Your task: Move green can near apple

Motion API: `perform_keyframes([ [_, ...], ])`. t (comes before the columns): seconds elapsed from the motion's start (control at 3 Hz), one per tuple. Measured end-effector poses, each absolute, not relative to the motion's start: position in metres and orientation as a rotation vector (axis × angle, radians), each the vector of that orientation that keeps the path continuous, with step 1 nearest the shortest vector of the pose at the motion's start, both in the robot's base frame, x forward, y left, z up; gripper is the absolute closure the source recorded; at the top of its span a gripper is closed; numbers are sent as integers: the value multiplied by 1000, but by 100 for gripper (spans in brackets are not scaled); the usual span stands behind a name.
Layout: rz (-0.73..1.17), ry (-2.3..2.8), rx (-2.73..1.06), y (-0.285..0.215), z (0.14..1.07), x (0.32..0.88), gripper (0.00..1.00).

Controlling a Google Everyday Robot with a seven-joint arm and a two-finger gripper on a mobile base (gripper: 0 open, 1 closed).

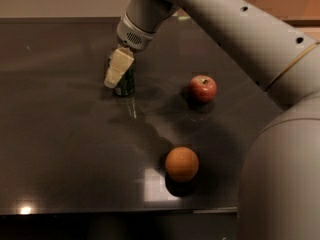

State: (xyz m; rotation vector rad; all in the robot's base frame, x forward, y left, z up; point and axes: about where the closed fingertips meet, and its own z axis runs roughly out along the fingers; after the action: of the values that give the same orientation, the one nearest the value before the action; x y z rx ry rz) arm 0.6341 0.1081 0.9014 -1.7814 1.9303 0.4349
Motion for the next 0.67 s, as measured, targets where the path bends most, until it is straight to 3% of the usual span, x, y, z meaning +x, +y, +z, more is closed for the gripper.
perform_keyframes([
  [0.67, 402, 1905, -1812, 101, 908, 624, 65],
])
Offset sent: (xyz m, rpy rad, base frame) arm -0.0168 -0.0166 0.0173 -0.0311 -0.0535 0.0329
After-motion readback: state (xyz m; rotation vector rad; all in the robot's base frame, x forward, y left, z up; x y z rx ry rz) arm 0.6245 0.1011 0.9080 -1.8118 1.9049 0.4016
